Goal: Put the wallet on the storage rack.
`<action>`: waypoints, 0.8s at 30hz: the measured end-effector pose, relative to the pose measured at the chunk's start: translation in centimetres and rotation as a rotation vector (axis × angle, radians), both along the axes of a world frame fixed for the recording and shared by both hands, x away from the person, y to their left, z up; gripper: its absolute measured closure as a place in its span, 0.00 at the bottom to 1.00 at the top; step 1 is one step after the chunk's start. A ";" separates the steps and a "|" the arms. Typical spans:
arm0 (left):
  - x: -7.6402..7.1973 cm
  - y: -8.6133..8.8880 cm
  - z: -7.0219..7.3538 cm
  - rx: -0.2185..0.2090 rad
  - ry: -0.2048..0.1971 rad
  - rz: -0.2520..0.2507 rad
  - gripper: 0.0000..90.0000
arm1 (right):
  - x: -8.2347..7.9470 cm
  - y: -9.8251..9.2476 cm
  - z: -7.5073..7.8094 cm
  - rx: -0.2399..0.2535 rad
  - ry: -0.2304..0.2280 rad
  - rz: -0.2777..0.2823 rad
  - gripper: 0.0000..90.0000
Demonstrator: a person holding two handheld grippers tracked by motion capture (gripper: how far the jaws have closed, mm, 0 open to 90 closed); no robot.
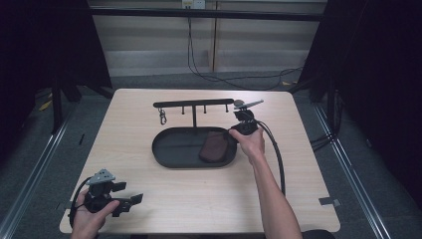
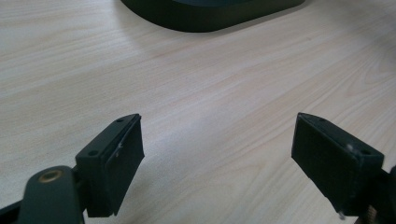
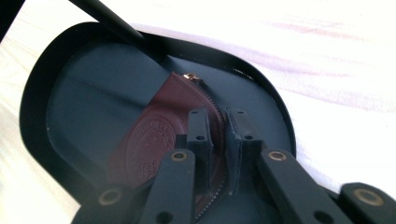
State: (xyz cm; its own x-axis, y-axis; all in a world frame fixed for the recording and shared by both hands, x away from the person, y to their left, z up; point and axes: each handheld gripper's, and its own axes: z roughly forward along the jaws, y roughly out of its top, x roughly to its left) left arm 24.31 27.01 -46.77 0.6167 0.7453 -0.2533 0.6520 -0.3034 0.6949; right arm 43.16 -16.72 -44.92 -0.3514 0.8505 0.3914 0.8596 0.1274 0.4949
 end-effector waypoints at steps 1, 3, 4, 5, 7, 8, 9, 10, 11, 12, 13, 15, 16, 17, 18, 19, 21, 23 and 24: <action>0.0 0.0 0.0 0.000 0.000 -0.001 0.19 | 0.0 0.1 -0.1 0.003 -0.006 0.003 0.89; 0.0 0.0 0.0 -0.003 0.001 -0.001 0.19 | 0.1 0.2 -0.2 0.000 -0.013 0.003 0.88; 0.0 0.0 0.0 -0.005 0.000 -0.001 0.19 | 0.0 0.2 -0.2 -0.002 -0.015 0.005 0.88; 0.0 0.1 0.0 -0.006 0.001 0.001 0.19 | 0.0 0.2 -0.3 0.000 -0.015 0.004 0.86; 0.0 0.0 0.0 -0.009 -0.001 0.004 0.19 | 0.0 0.1 -0.3 -0.003 -0.020 -0.003 0.83; 0.0 0.0 0.0 -0.011 -0.002 0.003 0.19 | 0.0 0.1 -0.2 -0.006 -0.018 -0.007 0.82; 0.0 0.0 0.1 -0.011 -0.001 0.003 0.19 | 0.0 0.0 -0.2 -0.007 -0.023 -0.007 0.82; 0.0 0.0 0.1 -0.009 -0.003 0.004 0.19 | -0.1 0.0 -0.1 -0.003 -0.023 -0.011 0.82; 0.0 0.0 0.1 -0.011 -0.003 0.003 0.19 | -0.1 0.0 -0.1 0.001 -0.027 -0.009 0.80; 0.0 0.0 0.1 -0.012 -0.004 0.004 0.19 | -0.1 -0.1 0.0 -0.001 -0.032 -0.012 0.79; 0.0 0.0 0.1 -0.011 -0.006 0.006 0.19 | -0.2 -0.1 0.1 -0.002 -0.035 -0.004 0.76; 0.0 0.0 0.1 -0.012 -0.006 0.008 0.19 | -0.3 -0.2 0.3 0.004 -0.043 -0.007 0.70; 0.0 0.1 0.1 -0.012 -0.006 0.007 0.19 | -0.3 -0.2 0.4 0.006 -0.050 -0.007 0.67; 0.0 0.0 0.1 -0.011 -0.007 0.007 0.19 | -0.4 -0.3 0.5 0.011 -0.055 -0.006 0.64; 0.0 0.0 0.1 -0.010 -0.006 0.007 0.19 | -0.5 -0.3 0.6 0.018 -0.056 -0.007 0.59; 0.0 0.0 0.1 -0.009 -0.006 0.007 0.19 | -0.6 -0.4 0.6 0.022 -0.062 -0.006 0.57; 0.0 0.0 0.1 -0.007 -0.005 0.007 0.19 | -0.9 -0.6 0.7 0.025 -0.072 -0.006 0.53; 0.0 0.1 0.1 -0.005 -0.006 0.008 0.19 | -1.1 -0.9 0.7 0.031 -0.081 -0.006 0.48; 0.0 0.1 0.0 -0.005 -0.006 0.008 0.19 | -1.2 -1.0 0.8 0.035 -0.084 -0.004 0.46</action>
State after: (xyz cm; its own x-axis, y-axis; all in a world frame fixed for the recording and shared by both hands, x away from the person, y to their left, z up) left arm 24.34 27.07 -46.72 0.6124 0.7488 -0.2534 0.6503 -0.2949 0.7001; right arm 41.96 -17.73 -44.17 -0.3810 0.8382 0.3901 0.8153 0.1056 0.5693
